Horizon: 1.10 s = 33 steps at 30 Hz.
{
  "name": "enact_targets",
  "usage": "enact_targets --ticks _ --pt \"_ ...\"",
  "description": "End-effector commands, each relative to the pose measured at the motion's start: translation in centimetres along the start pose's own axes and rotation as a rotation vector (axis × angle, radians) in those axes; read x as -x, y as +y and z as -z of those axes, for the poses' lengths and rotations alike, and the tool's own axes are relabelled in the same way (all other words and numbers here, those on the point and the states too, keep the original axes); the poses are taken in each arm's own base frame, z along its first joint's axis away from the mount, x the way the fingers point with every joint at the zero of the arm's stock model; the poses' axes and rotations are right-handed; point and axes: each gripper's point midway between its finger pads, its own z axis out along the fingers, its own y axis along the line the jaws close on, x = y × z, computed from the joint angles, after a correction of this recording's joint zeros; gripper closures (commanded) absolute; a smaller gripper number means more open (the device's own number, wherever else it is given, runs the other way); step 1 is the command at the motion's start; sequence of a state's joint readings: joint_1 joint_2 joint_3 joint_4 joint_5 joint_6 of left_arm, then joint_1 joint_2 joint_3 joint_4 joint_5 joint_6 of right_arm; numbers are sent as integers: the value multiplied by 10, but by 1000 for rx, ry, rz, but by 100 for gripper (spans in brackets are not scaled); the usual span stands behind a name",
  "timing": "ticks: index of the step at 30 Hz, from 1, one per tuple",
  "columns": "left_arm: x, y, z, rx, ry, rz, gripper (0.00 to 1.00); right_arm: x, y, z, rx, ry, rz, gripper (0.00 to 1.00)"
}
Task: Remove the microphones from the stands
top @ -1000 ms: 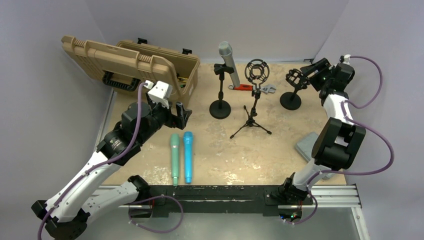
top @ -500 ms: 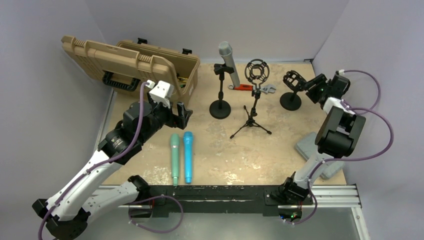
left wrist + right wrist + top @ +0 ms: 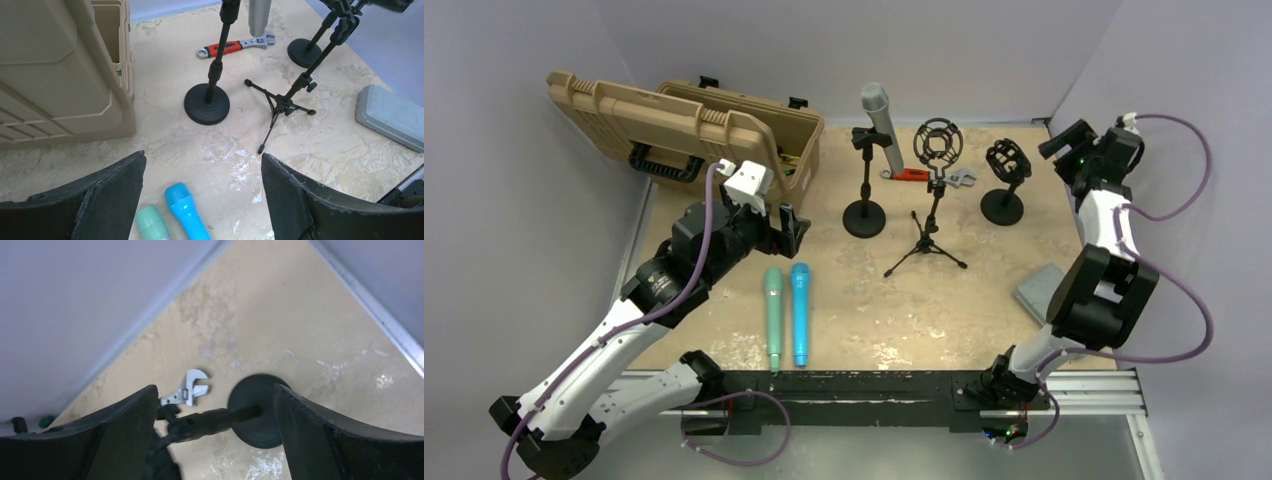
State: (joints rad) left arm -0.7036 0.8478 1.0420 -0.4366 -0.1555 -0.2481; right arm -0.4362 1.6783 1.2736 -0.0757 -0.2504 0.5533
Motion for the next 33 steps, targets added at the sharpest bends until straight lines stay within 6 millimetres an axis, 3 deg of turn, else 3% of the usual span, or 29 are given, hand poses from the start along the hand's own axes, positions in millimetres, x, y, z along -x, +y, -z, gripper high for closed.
enact_targets --ticks 1,6,10,12,15,19,24,27,30,33 --pt "19 -9 4 -32 -45 19 17 60 54 53 57 -199 99 16" --pt "19 -10 3 -35 -42 20 17 59 103 90 100 -235 167 15" --pt "21 -9 4 -34 -47 21 17 11 161 127 247 -181 241 15" --pt "20 -8 5 -31 -46 19 17 -17 179 153 317 -146 272 16" --pt "21 -9 6 -35 -51 23 17 -58 179 184 400 -55 288 17" --pt "23 -14 8 -59 -53 36 17 -89 159 213 420 21 307 19" --pt "21 -14 7 -61 -46 39 17 -130 119 214 376 99 361 24" --pt "20 -12 6 -48 -42 36 17 -184 102 203 444 252 338 32" --pt "17 -10 3 -36 -32 32 17 -227 104 202 557 371 290 34" --pt "14 -10 0 -34 -18 31 17 -247 116 206 654 399 297 31"
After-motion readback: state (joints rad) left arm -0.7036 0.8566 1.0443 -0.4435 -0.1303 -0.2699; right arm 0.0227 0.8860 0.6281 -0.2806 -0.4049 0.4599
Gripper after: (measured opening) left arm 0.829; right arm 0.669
